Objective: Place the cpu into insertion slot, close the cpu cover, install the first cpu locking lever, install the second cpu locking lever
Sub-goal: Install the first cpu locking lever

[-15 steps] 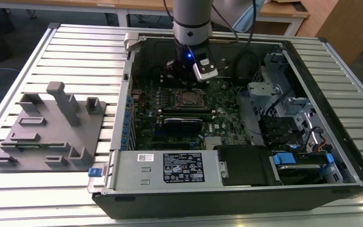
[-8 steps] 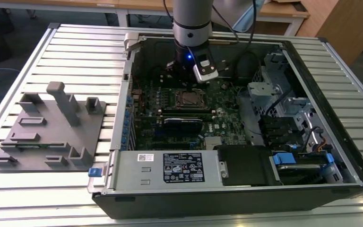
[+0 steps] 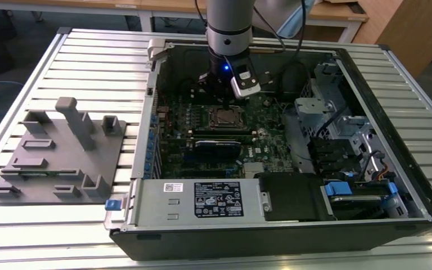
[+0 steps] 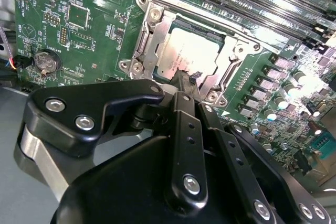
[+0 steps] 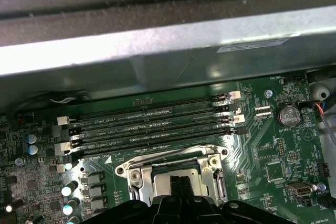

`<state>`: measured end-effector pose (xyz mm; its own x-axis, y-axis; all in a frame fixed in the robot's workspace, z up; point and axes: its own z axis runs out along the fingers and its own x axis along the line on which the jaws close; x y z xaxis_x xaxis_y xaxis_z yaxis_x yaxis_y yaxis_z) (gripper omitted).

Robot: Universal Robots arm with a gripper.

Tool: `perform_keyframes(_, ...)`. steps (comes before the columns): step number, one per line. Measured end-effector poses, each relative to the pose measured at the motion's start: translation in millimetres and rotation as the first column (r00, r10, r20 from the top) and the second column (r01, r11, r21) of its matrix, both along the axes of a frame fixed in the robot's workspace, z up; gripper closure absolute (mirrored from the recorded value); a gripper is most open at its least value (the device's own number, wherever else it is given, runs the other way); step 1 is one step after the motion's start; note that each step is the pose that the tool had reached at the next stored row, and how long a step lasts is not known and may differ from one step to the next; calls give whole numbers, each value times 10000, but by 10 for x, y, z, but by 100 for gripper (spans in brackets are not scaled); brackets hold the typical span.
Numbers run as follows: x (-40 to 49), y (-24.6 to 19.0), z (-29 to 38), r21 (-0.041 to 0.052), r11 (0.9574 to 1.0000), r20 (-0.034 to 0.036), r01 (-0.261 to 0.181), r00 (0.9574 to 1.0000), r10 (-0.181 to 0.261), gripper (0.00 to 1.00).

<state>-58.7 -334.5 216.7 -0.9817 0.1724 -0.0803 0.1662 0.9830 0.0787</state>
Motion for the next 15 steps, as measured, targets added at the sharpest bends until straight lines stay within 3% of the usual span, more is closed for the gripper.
perform_keyframes(8, 0, -3, -1, 2, 10000, -36, -1, 10000, 1, 90)
perform_keyframes(15, 0, -32, 0, -4, 10000, -37, -1, 10000, 1, 90)
